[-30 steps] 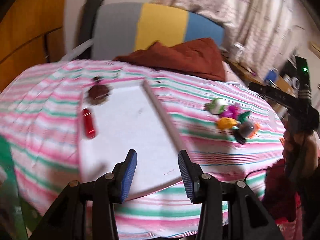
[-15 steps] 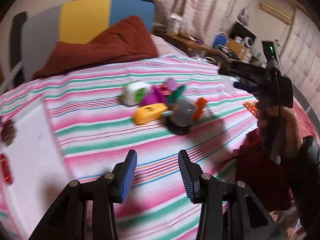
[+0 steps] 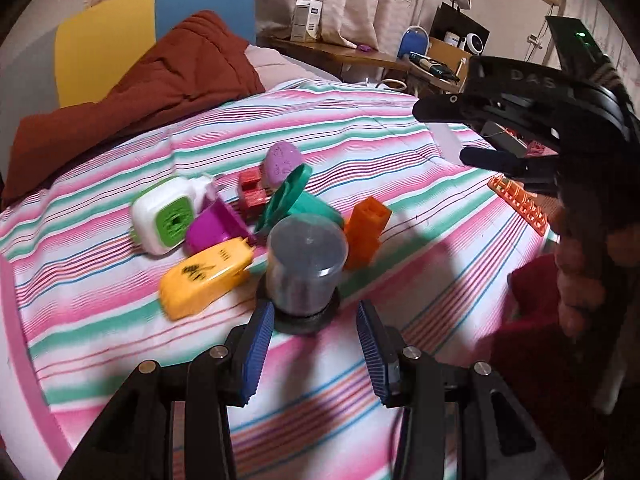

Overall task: Organize rigid objects
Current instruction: 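Reach the left tool to the toys and grasp the clear cup with black base, then lift the clear cup with the left tool and carry it toward the tray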

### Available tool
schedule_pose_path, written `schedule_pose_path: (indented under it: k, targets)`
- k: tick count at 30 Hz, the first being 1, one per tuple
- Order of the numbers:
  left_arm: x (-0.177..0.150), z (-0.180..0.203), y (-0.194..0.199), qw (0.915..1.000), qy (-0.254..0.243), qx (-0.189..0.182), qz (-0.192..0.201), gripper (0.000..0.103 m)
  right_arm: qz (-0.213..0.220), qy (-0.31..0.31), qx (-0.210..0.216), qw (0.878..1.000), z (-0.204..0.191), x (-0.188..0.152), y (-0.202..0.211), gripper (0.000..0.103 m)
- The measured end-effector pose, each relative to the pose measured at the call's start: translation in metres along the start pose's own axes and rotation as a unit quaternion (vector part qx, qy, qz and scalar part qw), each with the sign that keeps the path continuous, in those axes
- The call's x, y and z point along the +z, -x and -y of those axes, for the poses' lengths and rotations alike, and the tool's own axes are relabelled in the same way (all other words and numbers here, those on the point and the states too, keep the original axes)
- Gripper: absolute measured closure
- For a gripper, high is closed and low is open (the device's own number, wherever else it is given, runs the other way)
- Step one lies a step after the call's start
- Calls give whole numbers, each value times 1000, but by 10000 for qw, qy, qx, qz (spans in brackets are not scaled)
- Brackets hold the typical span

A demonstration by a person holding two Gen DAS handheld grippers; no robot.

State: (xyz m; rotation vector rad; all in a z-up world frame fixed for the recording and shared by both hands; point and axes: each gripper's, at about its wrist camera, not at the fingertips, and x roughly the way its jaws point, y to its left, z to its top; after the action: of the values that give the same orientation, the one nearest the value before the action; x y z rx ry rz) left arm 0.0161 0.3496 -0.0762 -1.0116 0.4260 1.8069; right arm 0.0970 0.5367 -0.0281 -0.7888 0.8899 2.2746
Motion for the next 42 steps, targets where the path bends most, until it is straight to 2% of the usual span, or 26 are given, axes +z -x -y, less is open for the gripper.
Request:
schedule_pose_path:
  k: [12,18,21,27,33,38,42]
  targets:
    - [18,3,-31,9997,-14,222,35,58,-178,-76,54,9998,2,-1,-7,31]
    - [22,3,-45,9997,-24,240,-36,58,-208,-37,-17,9998,1,0,-10,31]
    - [19,0,-42,10000,29,71,56,58,-239,-8,-33,9997,0,0,-11,31]
    - [-5,-4,-3,9995,63,27,318,58,-481,101,93,9988,-3,-2,-20,31]
    - [-42,-19,31,9980,344,348,389,58,-1049,422,354,9930,-17,-12,-35,31]
    - [-68,-34,44,9952,685,578,394,58,-1129,785,678,9882,-33,-21,-34,31]
    - [-79,-40,43,9944,771,655,321,58,-1332,1155,553,9828,-45,-30,-40,32]
